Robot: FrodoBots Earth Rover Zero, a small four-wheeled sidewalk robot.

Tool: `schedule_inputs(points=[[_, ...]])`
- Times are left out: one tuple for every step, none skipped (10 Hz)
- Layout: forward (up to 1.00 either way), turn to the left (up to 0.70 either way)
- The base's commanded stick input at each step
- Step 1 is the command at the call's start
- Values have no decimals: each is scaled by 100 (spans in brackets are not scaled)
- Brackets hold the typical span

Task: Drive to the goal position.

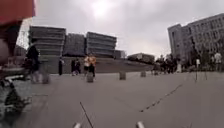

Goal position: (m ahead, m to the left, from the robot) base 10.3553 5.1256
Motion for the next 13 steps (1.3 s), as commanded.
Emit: schedule_inputs(points=[[70,14],[70,14],[70,14],[70,14],[70,14],[70,14],[70,14],[70,14],[70,14],[70,14],[70,14],[70,14],[70,14]])
